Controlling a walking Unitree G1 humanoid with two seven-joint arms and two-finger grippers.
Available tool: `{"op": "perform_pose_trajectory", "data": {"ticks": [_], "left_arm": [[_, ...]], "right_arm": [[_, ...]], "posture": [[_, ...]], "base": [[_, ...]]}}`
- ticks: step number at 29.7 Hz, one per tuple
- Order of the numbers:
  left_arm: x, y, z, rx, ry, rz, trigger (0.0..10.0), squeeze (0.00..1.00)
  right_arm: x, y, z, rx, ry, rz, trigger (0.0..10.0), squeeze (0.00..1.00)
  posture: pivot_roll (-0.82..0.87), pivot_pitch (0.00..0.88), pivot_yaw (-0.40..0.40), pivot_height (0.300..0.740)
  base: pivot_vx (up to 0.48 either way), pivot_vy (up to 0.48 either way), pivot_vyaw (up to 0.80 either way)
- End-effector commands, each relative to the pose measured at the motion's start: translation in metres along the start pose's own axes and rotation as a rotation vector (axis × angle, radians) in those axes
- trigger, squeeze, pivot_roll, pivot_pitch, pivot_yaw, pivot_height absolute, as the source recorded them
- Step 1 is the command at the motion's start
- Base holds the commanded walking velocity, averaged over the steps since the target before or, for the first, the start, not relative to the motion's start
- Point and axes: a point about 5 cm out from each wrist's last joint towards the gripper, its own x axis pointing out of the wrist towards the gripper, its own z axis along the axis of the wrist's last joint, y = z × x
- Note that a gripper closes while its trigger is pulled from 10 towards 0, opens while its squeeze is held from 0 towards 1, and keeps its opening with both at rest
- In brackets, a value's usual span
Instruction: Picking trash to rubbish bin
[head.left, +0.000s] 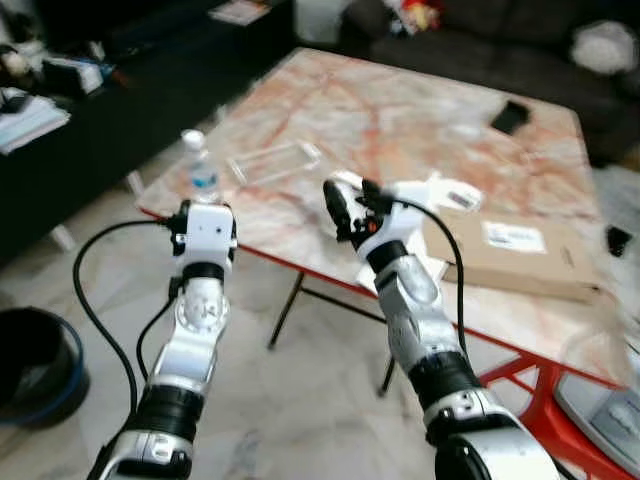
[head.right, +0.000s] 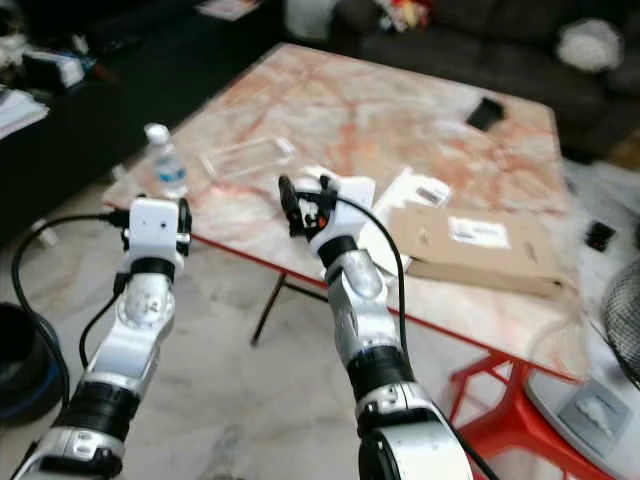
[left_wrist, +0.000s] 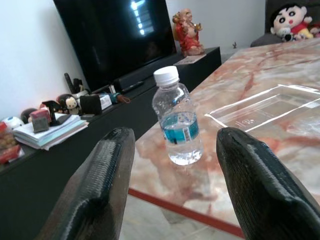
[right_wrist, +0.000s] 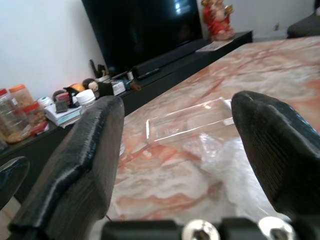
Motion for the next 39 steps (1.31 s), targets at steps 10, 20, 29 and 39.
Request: {"op": "perform_pose_trajectory", "data": {"ticks": [10, 20, 29, 39], "left_arm": [[0.0, -0.009, 0.01, -0.023, -0.022, -0.019, 10.0, 0.0], [-0.003, -0.021, 0.014, -0.034, -0.047, -0.108, 10.0, 0.0], [-0.006, -0.024, 0.017, -0.058, -0.062, -0.139, 10.0, 0.0], [-0.01, -0.028, 0.016, -0.067, -0.058, -0.158, 10.0, 0.0]], "right_arm": [[-0.001, -0.002, 0.001, 0.016, -0.005, -0.019, 10.0, 0.0], [-0.001, -0.006, 0.003, 0.026, -0.009, -0.035, 10.0, 0.0], [-0.002, -0.007, 0.006, 0.058, -0.026, -0.051, 10.0, 0.87], [-0.004, -0.012, 0.009, 0.061, -0.038, -0.082, 10.0, 1.0]], "posture": [[0.05, 0.14, -0.074, 0.74], [0.05, 0.148, -0.074, 0.74], [0.05, 0.153, -0.073, 0.74], [0.04, 0.158, -0.072, 0.74]], "base": [[0.451, 0.0, 0.25], [0.27, 0.0, 0.0], [0.0, 0.0, 0.0], [0.0, 0.0, 0.0]]}}
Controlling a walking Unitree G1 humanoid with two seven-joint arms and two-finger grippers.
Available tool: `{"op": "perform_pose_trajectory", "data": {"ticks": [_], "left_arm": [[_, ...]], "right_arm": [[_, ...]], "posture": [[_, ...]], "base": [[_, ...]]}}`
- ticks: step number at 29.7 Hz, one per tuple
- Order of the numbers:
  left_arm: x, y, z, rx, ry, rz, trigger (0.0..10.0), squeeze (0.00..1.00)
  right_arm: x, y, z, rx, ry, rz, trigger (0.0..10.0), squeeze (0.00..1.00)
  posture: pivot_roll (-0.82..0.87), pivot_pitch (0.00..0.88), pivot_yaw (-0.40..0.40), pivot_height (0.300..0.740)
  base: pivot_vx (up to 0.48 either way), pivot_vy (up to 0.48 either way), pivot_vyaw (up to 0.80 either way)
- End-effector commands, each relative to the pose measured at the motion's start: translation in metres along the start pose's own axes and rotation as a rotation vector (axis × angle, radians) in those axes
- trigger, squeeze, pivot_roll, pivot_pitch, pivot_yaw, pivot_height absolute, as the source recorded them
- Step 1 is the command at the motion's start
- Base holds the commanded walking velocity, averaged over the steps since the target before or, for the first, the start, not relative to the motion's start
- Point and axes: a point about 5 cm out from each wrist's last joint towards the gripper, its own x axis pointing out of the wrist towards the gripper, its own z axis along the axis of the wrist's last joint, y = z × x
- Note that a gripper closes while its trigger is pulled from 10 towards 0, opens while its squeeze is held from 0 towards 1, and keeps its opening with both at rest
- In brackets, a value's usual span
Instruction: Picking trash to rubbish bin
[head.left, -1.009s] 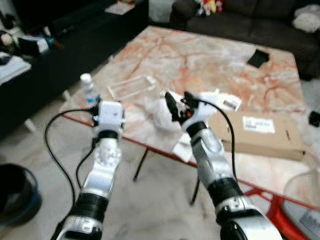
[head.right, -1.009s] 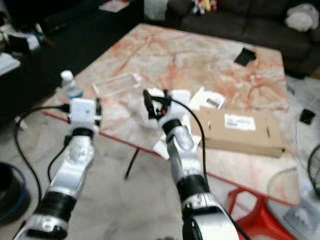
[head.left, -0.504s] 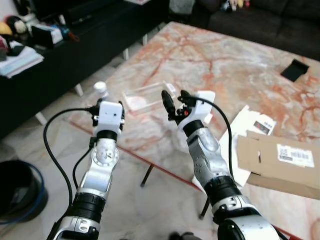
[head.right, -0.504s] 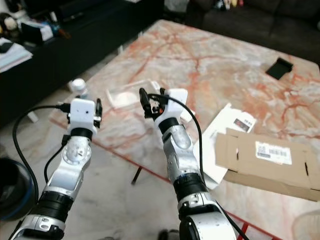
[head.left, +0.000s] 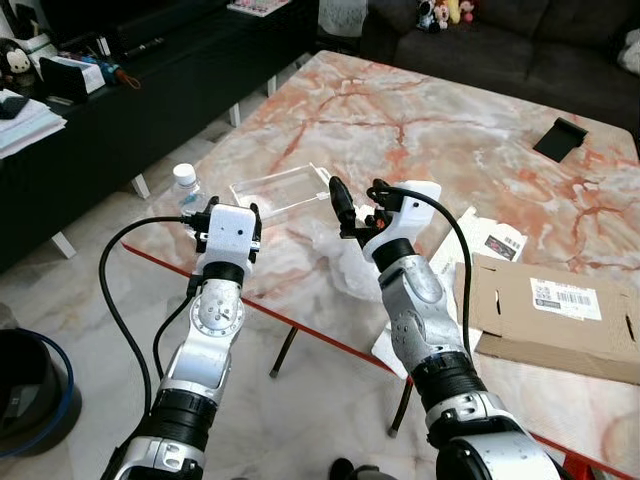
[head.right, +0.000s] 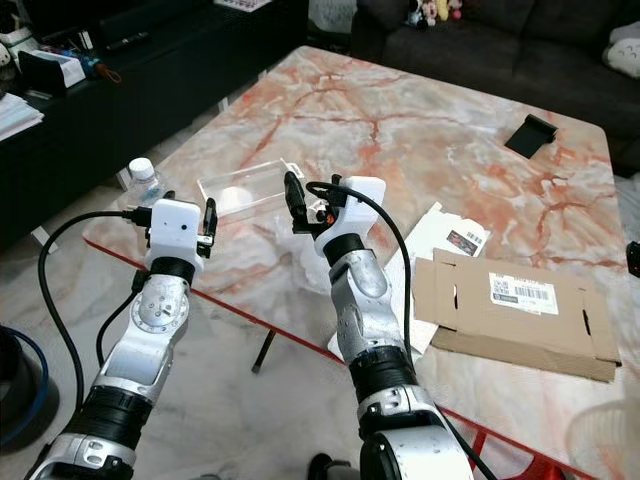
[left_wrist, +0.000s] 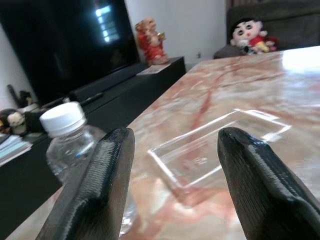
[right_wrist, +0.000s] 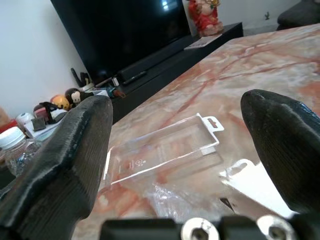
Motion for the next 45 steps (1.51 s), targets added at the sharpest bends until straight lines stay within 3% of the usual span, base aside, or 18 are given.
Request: {"op": "perform_pose_trajectory", "data": {"ticks": [1, 9, 18, 23, 24, 31, 39, 42, 45], "left_arm": [[-0.002, -0.003, 0.002, -0.021, -0.007, -0.016, 10.0, 0.0], [-0.003, -0.005, -0.002, -0.019, 0.015, -0.029, 10.0, 0.0], [-0.009, -0.002, -0.009, -0.011, 0.039, -0.029, 10.0, 0.0], [-0.013, 0.002, -0.014, 0.0, 0.057, -0.026, 10.0, 0.0], [-0.015, 0.004, -0.015, 0.004, 0.06, -0.025, 10.0, 0.0], [-0.024, 0.013, -0.022, 0.019, 0.085, -0.009, 10.0, 0.0], [-0.027, 0.013, -0.024, 0.02, 0.097, -0.009, 10.0, 0.0], [-0.026, 0.01, -0.023, 0.016, 0.099, -0.016, 10.0, 0.0], [-0.025, 0.007, -0.021, 0.013, 0.094, -0.025, 10.0, 0.0]], "right_arm": [[-0.001, -0.003, 0.005, 0.007, -0.024, -0.021, 10.0, 1.0], [-0.002, 0.0, 0.002, -0.117, -0.003, -0.011, 10.0, 1.0], [-0.006, 0.004, -0.004, -0.168, 0.018, -0.007, 10.0, 1.0], [-0.011, 0.005, -0.007, -0.255, 0.04, 0.009, 10.0, 1.0], [-0.015, 0.008, -0.01, -0.293, 0.059, 0.037, 10.0, 0.0], [-0.029, 0.015, -0.009, -0.329, 0.068, 0.068, 10.0, 0.0], [-0.04, 0.021, 0.001, -0.374, 0.066, 0.092, 10.0, 0.0], [-0.046, 0.023, -0.001, -0.39, 0.101, 0.098, 10.0, 0.0], [-0.052, 0.023, -0.017, -0.401, 0.195, 0.114, 10.0, 0.0]], "posture": [[0.04, 0.158, -0.072, 0.74], [0.04, 0.158, -0.073, 0.74], [0.05, 0.165, -0.075, 0.74], [0.04, 0.166, -0.074, 0.74], [0.04, 0.171, -0.071, 0.74], [0.04, 0.171, -0.071, 0.74], [0.02, 0.181, -0.075, 0.74], [0.02, 0.18, -0.076, 0.74], [0.02, 0.181, -0.078, 0.74]], "base": [[0.0, 0.0, 0.0], [0.0, 0.0, 0.0], [0.0, 0.0, 0.0], [0.0, 0.0, 0.0], [0.0, 0.0, 0.0], [0.0, 0.0, 0.0], [0.0, 0.0, 0.0], [0.0, 0.0, 0.0], [0.0, 0.0, 0.0]]}}
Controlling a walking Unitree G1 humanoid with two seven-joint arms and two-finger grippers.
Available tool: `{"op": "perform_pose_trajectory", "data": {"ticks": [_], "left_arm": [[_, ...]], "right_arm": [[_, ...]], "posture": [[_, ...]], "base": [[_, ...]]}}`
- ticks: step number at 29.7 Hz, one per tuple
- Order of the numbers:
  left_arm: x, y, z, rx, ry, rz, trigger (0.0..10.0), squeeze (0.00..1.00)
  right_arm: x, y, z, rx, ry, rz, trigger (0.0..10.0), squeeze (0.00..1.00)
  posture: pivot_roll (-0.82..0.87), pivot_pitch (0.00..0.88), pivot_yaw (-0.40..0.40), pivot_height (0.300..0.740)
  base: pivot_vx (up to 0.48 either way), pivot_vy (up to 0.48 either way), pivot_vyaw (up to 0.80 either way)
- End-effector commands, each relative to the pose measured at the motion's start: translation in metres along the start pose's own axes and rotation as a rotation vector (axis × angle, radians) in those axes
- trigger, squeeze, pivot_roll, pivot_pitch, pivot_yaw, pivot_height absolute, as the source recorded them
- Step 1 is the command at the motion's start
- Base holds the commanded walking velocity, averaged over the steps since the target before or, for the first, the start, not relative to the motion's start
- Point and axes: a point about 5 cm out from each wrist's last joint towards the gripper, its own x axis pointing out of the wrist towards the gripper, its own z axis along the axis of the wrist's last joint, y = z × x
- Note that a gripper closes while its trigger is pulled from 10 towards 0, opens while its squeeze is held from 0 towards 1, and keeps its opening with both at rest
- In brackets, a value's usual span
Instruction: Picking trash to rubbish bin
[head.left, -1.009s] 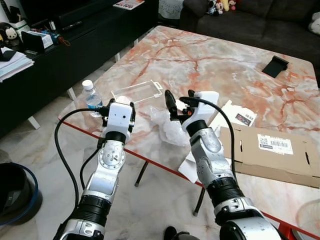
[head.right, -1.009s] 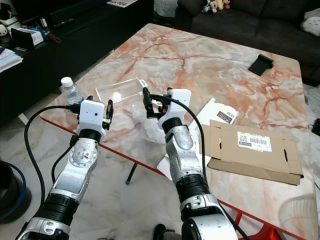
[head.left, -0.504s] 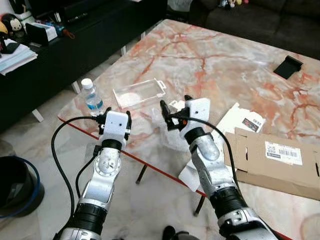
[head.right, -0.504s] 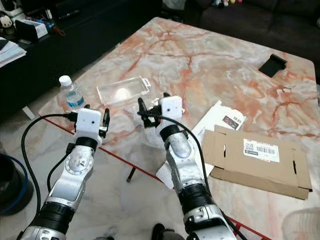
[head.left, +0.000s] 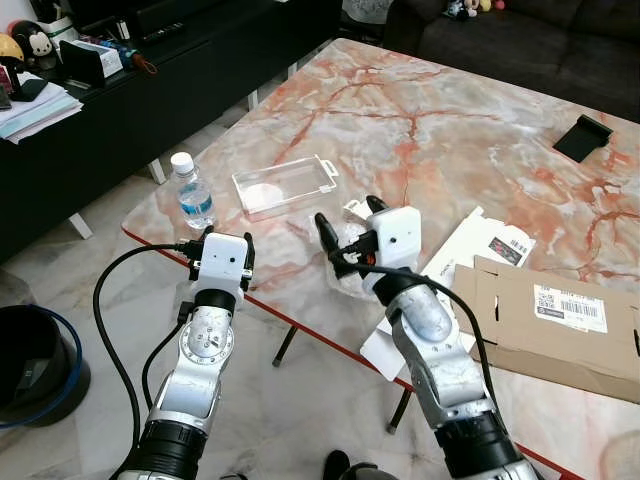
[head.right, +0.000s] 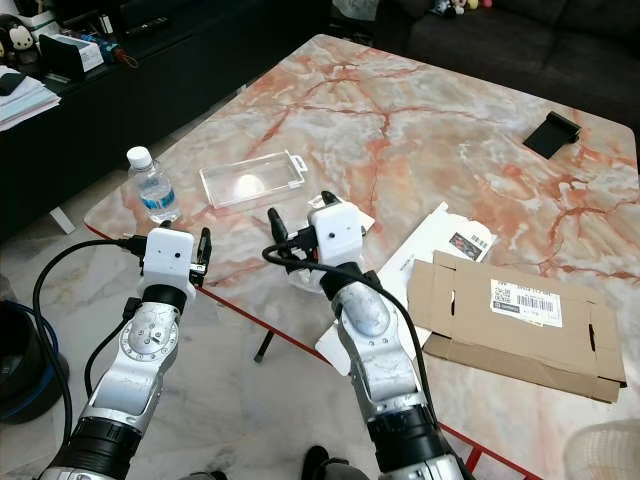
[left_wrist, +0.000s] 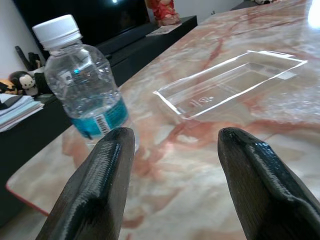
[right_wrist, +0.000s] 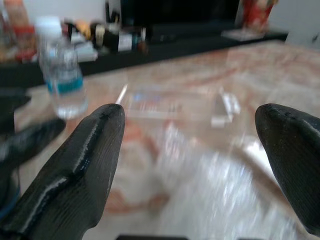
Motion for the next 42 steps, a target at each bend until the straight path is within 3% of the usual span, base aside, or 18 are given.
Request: {"op": "perform_pose_trajectory", "data": {"ticks": [1, 6, 19, 30, 32, 42], "left_arm": [[0.001, -0.003, 0.005, -0.01, -0.01, -0.011, 10.0, 0.0], [0.001, -0.003, 0.005, -0.011, -0.01, -0.009, 10.0, 0.0], [0.003, -0.005, 0.008, -0.008, -0.013, -0.009, 10.0, 0.0], [0.009, -0.004, 0.016, -0.007, -0.042, 0.007, 10.0, 0.0], [0.009, -0.004, 0.015, -0.002, -0.043, 0.0, 10.0, 0.0], [0.009, -0.006, 0.014, 0.005, -0.036, -0.017, 10.0, 0.0]], "right_arm": [[-0.003, 0.005, -0.009, -0.013, 0.056, 0.034, 10.0, 0.0], [-0.006, 0.013, -0.023, -0.02, 0.139, 0.059, 10.0, 0.0], [0.003, 0.027, -0.025, -0.032, 0.155, 0.079, 10.0, 0.0], [0.009, 0.011, -0.017, -0.082, 0.115, -0.049, 10.0, 0.0], [0.008, 0.008, -0.021, -0.134, 0.125, -0.057, 10.0, 0.0], [0.007, 0.011, -0.03, -0.156, 0.146, -0.052, 10.0, 0.0]], "posture": [[0.02, 0.182, -0.079, 0.74], [0.02, 0.18, -0.082, 0.74], [0.03, 0.179, -0.085, 0.74], [0.03, 0.176, -0.085, 0.74], [0.03, 0.176, -0.083, 0.74], [0.03, 0.175, -0.08, 0.74]], "base": [[0.0, 0.0, 0.0], [0.0, 0.0, 0.0], [0.0, 0.0, 0.0], [0.0, 0.0, 0.0], [0.0, 0.0, 0.0], [0.0, 0.0, 0.0]]}}
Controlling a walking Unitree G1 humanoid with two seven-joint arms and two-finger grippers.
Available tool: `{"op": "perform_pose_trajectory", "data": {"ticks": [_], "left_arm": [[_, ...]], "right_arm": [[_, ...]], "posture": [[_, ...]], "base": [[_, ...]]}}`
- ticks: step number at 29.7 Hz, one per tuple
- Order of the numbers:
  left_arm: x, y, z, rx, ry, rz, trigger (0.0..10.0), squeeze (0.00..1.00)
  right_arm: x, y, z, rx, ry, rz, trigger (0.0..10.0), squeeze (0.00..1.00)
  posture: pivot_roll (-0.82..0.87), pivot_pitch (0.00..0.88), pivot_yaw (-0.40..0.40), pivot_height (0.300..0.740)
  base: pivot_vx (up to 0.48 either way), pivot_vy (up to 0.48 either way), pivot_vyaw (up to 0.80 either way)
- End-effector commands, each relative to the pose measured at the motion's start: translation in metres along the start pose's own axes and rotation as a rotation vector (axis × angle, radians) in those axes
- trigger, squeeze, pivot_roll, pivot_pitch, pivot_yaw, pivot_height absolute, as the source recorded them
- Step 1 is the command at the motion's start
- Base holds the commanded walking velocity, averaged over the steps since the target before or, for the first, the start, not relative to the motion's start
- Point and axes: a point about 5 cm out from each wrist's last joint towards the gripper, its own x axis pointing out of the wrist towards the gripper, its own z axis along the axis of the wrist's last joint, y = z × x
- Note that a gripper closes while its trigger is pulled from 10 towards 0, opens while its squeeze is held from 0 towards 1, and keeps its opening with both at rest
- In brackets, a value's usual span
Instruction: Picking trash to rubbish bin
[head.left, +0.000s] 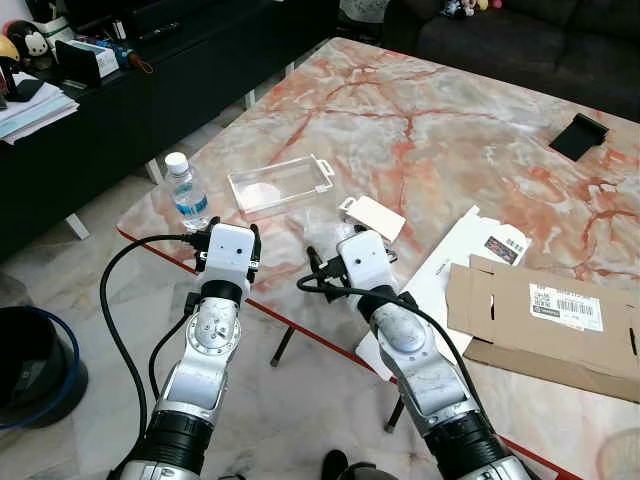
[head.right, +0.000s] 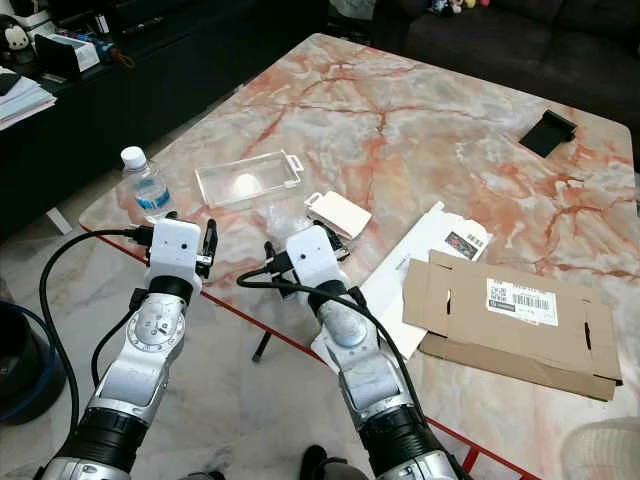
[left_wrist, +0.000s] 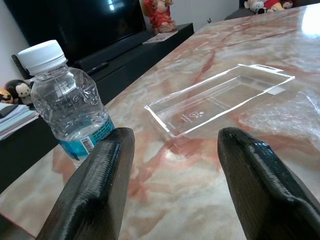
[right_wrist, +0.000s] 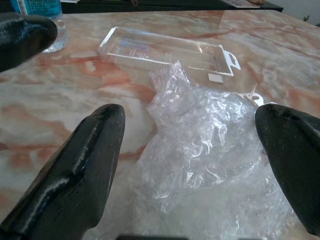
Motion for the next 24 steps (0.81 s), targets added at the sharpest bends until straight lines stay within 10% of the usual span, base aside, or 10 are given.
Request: {"op": "perform_pose_trajectory", "data": {"ticks": [1, 8, 10, 11, 24], "left_arm": [[0.0015, -0.0026, 0.0042, 0.003, -0.011, -0.015, 10.0, 0.0], [0.0015, -0.0042, 0.004, 0.011, -0.009, -0.027, 10.0, 0.0], [0.0017, -0.005, 0.0043, 0.014, -0.008, -0.03, 10.0, 0.0], [0.0018, -0.0052, 0.0043, 0.015, -0.008, -0.032, 10.0, 0.0], [0.002, -0.0061, 0.0041, 0.018, -0.006, -0.036, 10.0, 0.0]], "right_arm": [[0.0001, 0.0012, -0.0025, -0.01, 0.01, -0.002, 10.0, 0.0], [0.0007, 0.0019, -0.0079, -0.024, 0.036, 0.004, 10.0, 0.0], [0.0002, 0.0037, -0.0104, -0.034, 0.049, 0.017, 1.8, 0.0], [0.0, 0.0046, -0.0113, -0.037, 0.053, 0.022, 0.0, 0.0], [0.0002, 0.0086, -0.0108, -0.036, 0.045, 0.048, 0.0, 0.0]], "posture": [[0.03, 0.175, -0.08, 0.74], [0.03, 0.174, -0.078, 0.74], [0.03, 0.174, -0.078, 0.74], [0.03, 0.174, -0.078, 0.74], [0.03, 0.174, -0.079, 0.74]], "base": [[0.0, 0.0, 0.0], [0.0, 0.0, 0.0], [0.0, 0.0, 0.0], [0.0, 0.0, 0.0], [0.0, 0.0, 0.0]]}}
